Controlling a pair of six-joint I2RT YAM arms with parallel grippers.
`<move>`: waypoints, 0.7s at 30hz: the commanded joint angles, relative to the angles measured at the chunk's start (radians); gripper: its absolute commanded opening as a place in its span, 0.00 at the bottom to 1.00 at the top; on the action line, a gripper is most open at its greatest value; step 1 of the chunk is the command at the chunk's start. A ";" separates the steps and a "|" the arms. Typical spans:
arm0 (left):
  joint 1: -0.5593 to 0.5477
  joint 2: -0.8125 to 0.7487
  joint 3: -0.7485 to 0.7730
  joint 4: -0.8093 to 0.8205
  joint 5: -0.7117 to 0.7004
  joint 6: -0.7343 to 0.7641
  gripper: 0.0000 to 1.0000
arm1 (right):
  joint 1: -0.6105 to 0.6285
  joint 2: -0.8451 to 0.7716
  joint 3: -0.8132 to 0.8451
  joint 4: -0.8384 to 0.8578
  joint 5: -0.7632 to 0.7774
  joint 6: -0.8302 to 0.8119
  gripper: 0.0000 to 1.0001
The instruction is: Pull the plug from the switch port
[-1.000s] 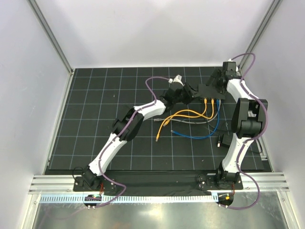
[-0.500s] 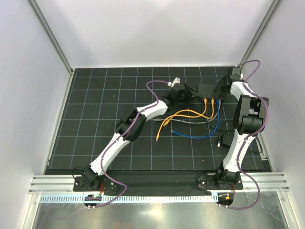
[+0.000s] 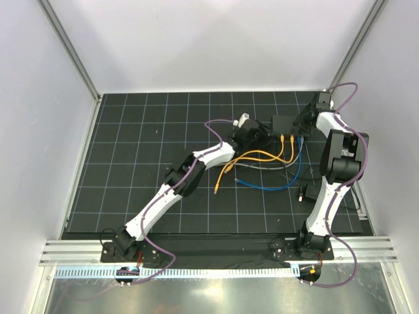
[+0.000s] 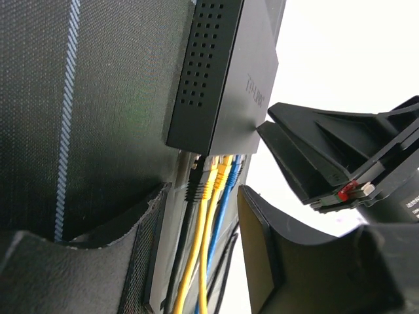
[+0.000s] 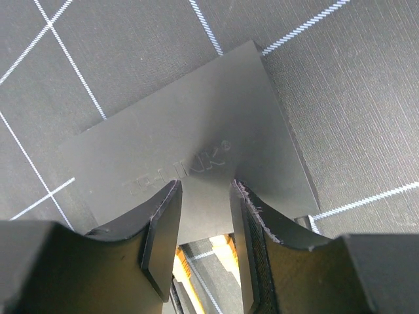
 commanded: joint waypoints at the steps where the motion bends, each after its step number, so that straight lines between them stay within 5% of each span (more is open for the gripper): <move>1: -0.005 0.032 0.049 0.014 -0.009 -0.038 0.48 | -0.011 0.030 0.009 -0.003 -0.022 -0.015 0.44; 8: -0.007 -0.001 -0.025 0.050 -0.027 -0.026 0.47 | -0.049 -0.059 -0.062 0.066 0.049 0.006 0.50; 12: -0.004 -0.035 -0.086 0.071 -0.024 -0.011 0.47 | -0.057 -0.039 -0.008 0.040 0.040 -0.008 0.65; 21: 0.012 -0.058 -0.172 0.108 0.044 -0.022 0.48 | -0.063 0.022 0.130 -0.081 0.066 -0.109 0.73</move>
